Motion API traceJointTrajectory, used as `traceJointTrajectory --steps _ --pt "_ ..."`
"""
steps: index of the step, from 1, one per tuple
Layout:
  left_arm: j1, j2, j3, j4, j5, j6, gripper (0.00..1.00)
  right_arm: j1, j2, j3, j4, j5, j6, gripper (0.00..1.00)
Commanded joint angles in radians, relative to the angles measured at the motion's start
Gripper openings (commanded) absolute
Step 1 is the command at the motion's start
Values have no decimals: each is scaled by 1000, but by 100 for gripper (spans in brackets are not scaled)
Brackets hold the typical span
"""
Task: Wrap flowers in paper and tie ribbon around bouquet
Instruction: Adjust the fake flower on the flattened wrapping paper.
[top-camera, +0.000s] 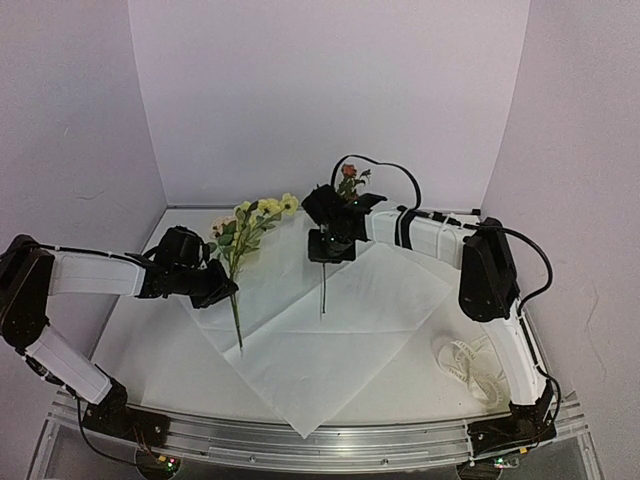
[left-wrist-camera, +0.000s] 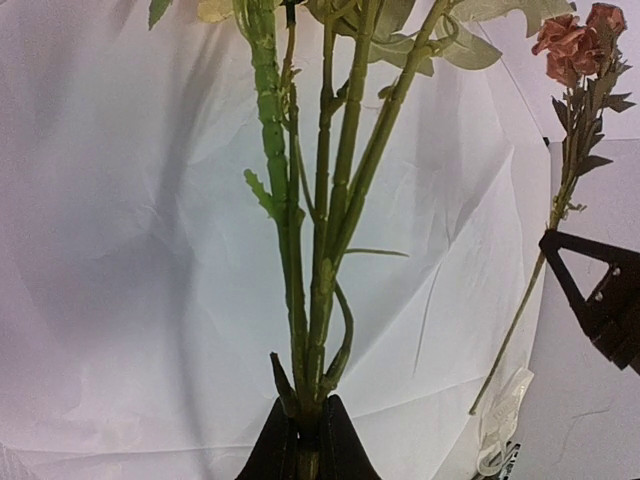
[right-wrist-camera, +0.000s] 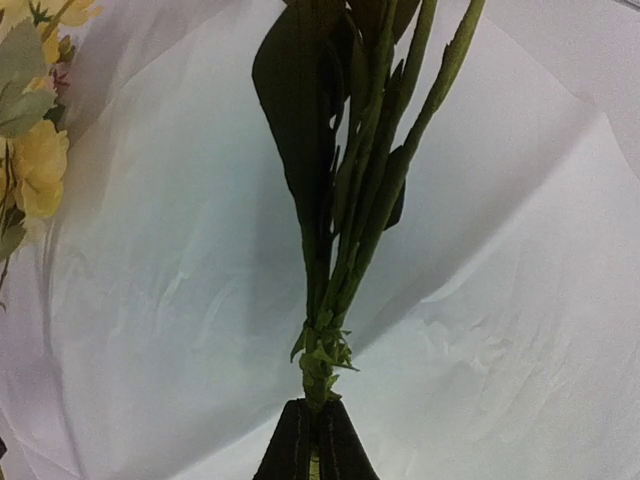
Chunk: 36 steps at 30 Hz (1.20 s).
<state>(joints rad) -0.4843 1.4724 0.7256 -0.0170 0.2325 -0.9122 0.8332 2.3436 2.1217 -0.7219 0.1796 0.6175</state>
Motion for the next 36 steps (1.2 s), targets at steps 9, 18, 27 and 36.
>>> traceJointTrajectory --steps 9,18,27,36 --pt "3 -27 81 0 -6 50 0 -30 113 77 39 -48 45 0" --pt "1 24 161 5 24 78 0 -30 103 45 46 -79 69 29" --pt "-70 203 359 12 28 98 0 -41 -79 -61 49 -103 90 55" --pt "-150 452 621 -7 -43 97 0 -86 -383 -397 49 -20 93 64"
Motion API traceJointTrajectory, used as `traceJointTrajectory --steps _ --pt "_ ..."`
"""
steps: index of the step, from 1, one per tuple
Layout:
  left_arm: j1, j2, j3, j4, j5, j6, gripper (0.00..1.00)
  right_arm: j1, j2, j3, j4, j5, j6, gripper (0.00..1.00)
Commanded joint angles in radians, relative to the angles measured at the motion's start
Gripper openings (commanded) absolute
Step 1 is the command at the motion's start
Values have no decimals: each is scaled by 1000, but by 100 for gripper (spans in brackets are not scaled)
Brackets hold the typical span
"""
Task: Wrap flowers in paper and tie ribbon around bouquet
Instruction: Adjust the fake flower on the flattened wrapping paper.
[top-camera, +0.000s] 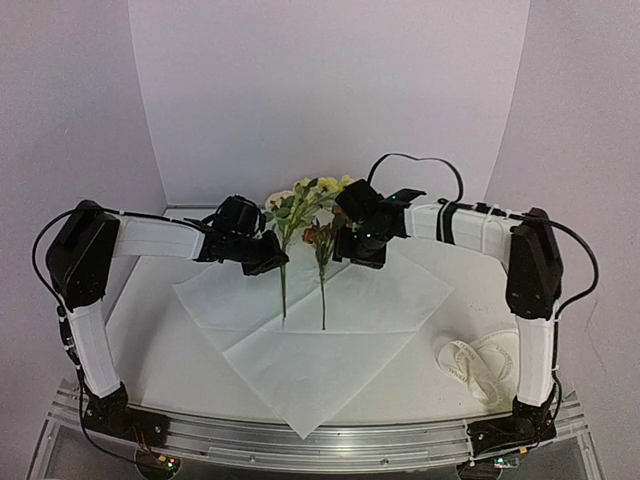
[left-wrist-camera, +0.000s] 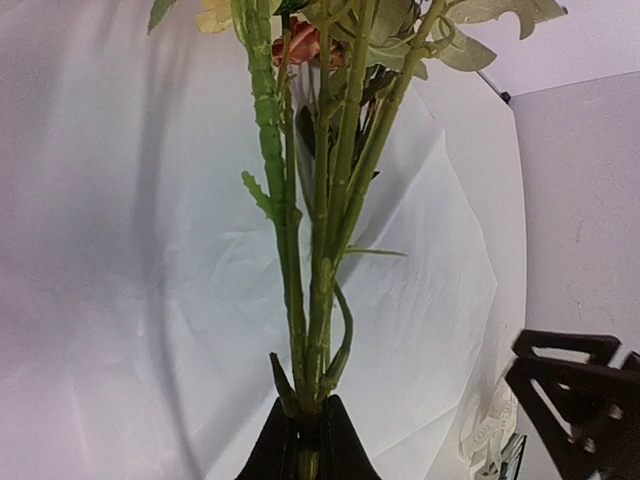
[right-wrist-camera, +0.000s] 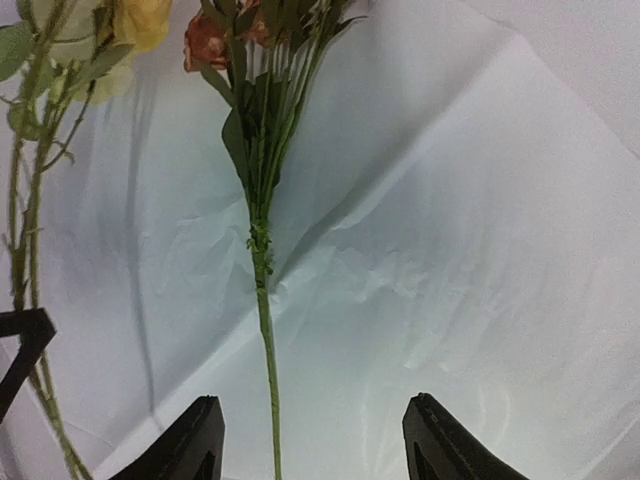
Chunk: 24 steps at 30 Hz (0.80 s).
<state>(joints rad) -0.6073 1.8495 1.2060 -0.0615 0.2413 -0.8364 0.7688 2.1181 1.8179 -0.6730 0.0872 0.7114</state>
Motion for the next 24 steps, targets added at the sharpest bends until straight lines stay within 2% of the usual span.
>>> traceJointTrajectory --steps 1,9,24 --pt "-32 93 165 36 -66 15 0 -26 -186 -117 0 76 -2 64" --pt "-62 257 297 -4 -118 10 0 -34 -335 -289 1 121 -6 66" --pt "-88 351 411 -50 -126 66 0 -34 -360 -342 6 118 5 67"
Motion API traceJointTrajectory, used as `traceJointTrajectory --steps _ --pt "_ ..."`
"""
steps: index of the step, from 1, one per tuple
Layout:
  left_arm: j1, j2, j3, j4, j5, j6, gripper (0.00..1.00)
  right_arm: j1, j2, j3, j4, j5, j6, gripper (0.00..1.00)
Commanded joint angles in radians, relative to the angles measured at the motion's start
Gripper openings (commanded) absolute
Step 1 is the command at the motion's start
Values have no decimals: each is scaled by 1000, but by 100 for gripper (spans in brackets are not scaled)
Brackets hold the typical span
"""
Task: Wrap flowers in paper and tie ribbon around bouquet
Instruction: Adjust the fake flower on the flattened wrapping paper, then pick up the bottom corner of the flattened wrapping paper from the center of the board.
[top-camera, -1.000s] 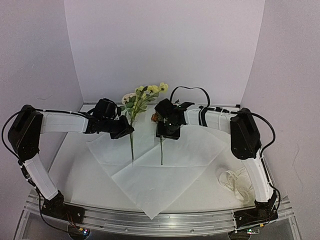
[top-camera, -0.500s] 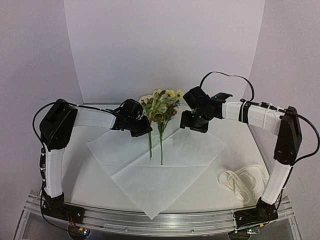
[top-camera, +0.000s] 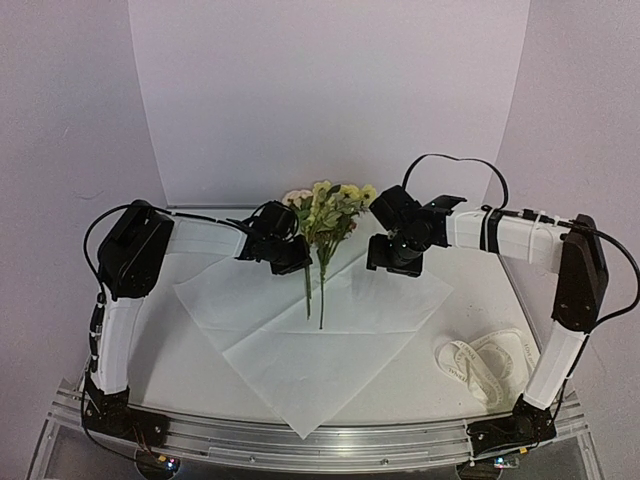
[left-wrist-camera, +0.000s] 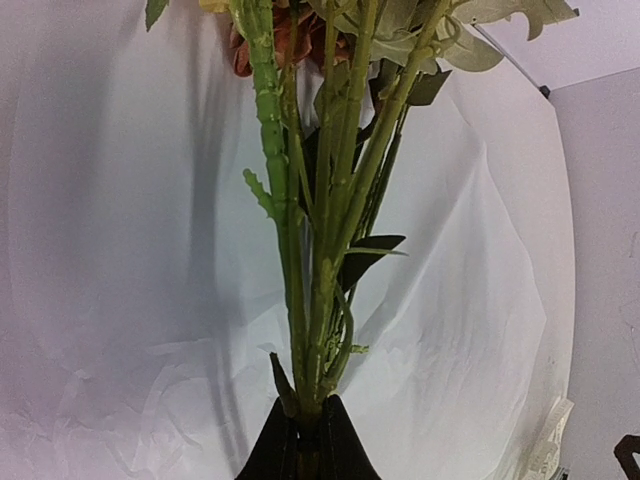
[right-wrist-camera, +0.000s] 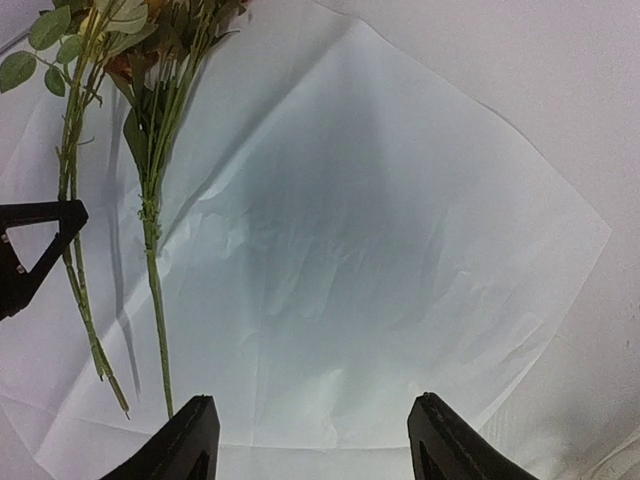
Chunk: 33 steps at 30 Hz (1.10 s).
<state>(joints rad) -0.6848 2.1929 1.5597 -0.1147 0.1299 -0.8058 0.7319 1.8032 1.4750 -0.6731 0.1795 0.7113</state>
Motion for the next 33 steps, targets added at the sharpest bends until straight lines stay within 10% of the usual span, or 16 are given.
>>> traceJointTrajectory --steps 1,14,33 --pt "-12 12 59 1 -13 38 1 3 -42 2 7 23 5 67" --pt "-24 -96 -15 42 -15 54 58 3 -69 -44 6 -7 23 70" --pt "47 -572 -531 77 69 -14 60 206 -284 -446 140 -107 277 62"
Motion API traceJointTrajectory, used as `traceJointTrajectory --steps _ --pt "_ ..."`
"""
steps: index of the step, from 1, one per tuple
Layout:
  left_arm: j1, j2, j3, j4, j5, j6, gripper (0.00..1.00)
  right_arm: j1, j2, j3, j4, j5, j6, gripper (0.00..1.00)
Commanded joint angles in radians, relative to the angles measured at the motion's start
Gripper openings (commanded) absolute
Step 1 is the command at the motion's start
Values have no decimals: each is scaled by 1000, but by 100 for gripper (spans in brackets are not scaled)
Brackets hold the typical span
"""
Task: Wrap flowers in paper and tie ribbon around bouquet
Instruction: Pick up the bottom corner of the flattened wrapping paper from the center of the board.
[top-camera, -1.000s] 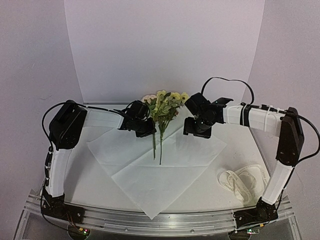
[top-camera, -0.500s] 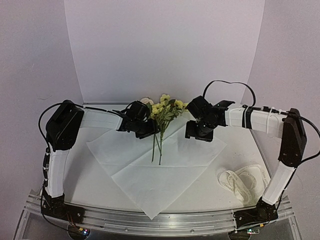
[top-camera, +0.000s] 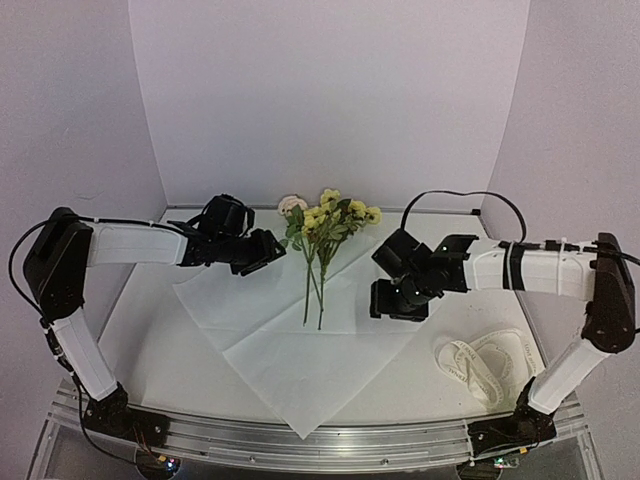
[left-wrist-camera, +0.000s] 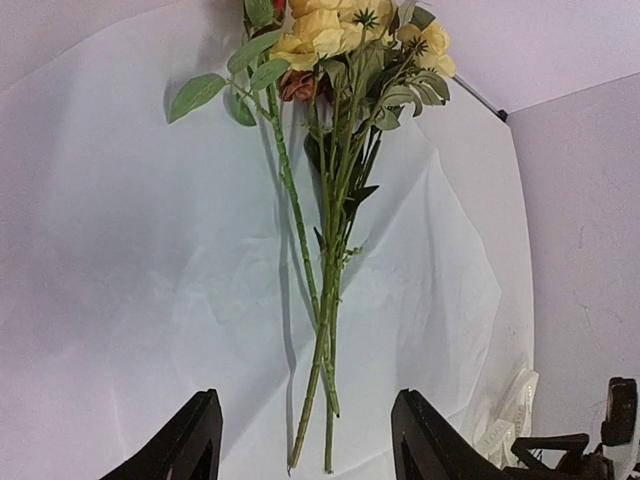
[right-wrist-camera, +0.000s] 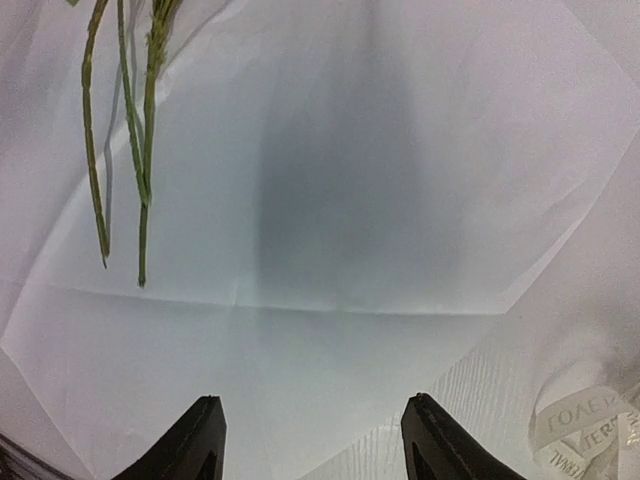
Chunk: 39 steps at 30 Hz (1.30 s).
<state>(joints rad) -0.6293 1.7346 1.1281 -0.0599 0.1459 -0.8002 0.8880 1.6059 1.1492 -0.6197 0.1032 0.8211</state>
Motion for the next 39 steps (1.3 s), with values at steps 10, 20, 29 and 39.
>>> traceJointTrajectory --steps 10,20,29,39 --pt "-50 -416 -467 47 52 -97 60 291 -200 -328 279 60 531 66" --pt "-258 -643 -641 15 -65 -184 59 525 -122 -465 639 156 893 70" --pt "-348 -764 -668 -35 -137 -200 59 648 56 -503 922 235 1147 66" --pt "-358 -835 -672 -71 -182 -192 58 691 178 -505 1046 290 1242 59"
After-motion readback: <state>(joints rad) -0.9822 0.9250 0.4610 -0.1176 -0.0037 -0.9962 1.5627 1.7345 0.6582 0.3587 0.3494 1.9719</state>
